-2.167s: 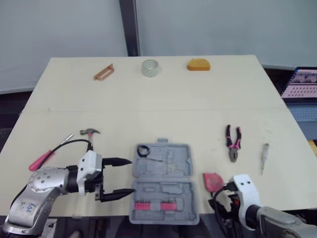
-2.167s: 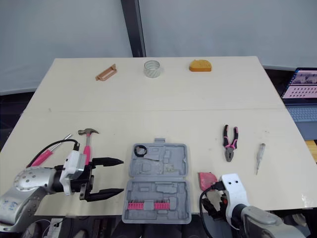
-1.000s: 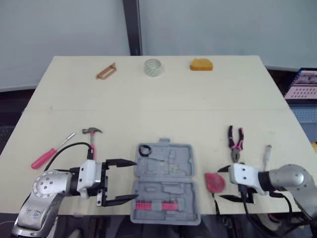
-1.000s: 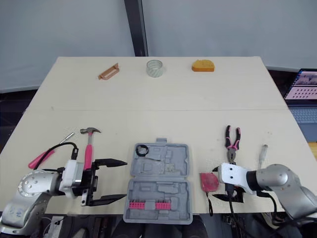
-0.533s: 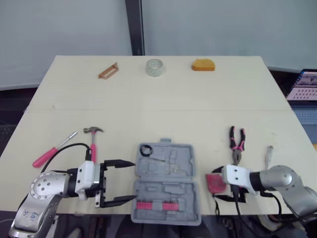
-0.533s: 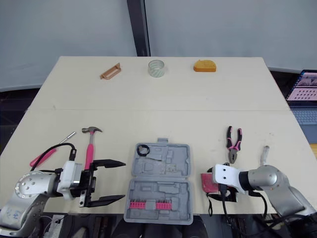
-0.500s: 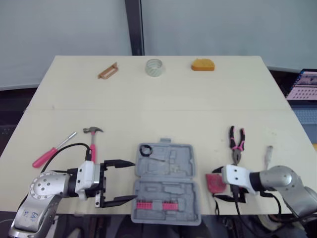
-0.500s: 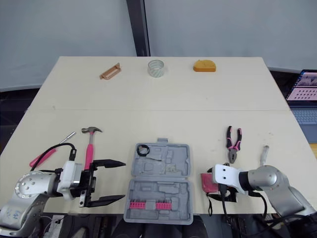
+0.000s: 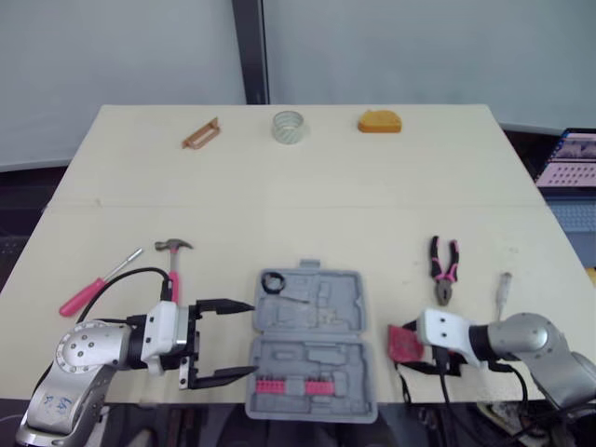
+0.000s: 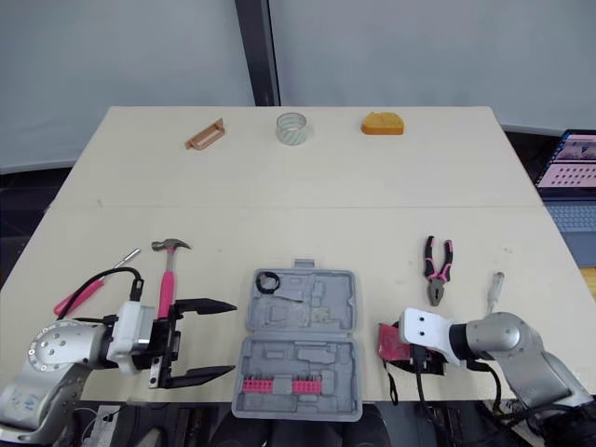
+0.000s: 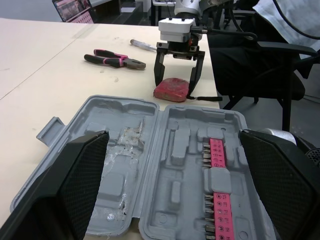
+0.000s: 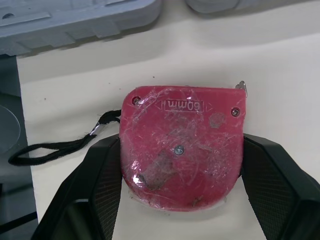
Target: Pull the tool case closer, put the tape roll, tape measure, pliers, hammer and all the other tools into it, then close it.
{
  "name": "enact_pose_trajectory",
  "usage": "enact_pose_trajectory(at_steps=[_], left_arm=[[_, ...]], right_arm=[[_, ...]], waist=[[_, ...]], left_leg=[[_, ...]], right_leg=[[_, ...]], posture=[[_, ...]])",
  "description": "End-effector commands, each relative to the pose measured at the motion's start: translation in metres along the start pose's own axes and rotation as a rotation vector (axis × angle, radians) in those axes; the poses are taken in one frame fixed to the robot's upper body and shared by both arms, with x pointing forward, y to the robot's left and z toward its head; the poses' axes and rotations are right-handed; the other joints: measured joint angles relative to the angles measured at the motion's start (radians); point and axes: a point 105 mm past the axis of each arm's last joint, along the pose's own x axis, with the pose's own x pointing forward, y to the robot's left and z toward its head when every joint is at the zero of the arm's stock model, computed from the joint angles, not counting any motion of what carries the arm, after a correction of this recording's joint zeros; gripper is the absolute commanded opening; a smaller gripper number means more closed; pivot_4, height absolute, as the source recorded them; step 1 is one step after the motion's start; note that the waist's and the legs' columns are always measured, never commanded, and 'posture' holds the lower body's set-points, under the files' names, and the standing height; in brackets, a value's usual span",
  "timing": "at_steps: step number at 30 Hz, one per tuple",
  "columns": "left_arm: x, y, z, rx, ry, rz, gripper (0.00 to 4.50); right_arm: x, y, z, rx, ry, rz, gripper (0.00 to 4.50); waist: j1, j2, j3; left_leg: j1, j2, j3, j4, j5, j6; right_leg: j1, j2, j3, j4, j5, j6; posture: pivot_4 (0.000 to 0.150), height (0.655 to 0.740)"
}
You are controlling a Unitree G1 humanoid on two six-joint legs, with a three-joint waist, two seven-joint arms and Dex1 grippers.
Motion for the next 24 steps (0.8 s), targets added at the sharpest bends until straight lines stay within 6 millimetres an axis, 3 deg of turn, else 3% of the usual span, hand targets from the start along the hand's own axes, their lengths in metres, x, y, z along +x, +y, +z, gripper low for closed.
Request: enact_pose_trajectory(at_steps=[1,6,11,17,24], left_arm=[[-0.001,0.004,0.007,0.018,-0.020,0.032,4.50],[-0.010,0.018,0.001,-0.005,0.005,0.081,4.50],[-0.019,0.029,-0.006,-0.016,0.041,0.106,4.50],[-0.025,0.036,-0.013,-0.043,0.100,0.126,4.50],[-0.024,0.036,-0.010,-0.044,0.084,0.101,4.50]], right_arm=[[-0.016,-0.015,0.022,-0.003,-0.020,-0.034,2.94],[-0.031,-0.041,0.060,-0.007,0.065,-0.077,2.94],[-0.035,-0.054,0.100,-0.086,0.098,-0.056,2.94],[-0.022,-0.057,0.129,-0.133,0.152,-0.003,2.94],[0.000,-0.059,0.146,-0.152,0.232,0.015,2.94]], waist=[[-0.001,0.000,0.000],[-0.003,0.002,0.001],[-0.005,0.002,0.001],[-0.005,0.002,0.001],[-0.027,0.002,0.001]], left_leg=[[0.000,0.000,0.000,0.000,0.000,0.000],[0.000,0.000,0.000,0.000,0.000,0.000],[-0.001,0.000,0.000,-0.001,0.000,0.000],[-0.003,0.000,-0.001,0.000,0.000,0.000],[-0.003,0.000,-0.001,0.000,0.000,0.000]], right_leg=[[0.000,0.000,0.000,0.000,0.000,0.000],[0.000,0.000,0.000,0.001,0.000,0.000],[-0.001,0.000,0.000,0.000,0.000,0.000],[-0.003,0.000,0.000,0.004,0.000,0.000],[-0.004,0.000,0.000,0.006,0.000,0.000]], posture=[[0.150,0.7400],[0.150,0.7400],[0.150,0.7400],[0.150,0.7400],[0.150,0.7400]])
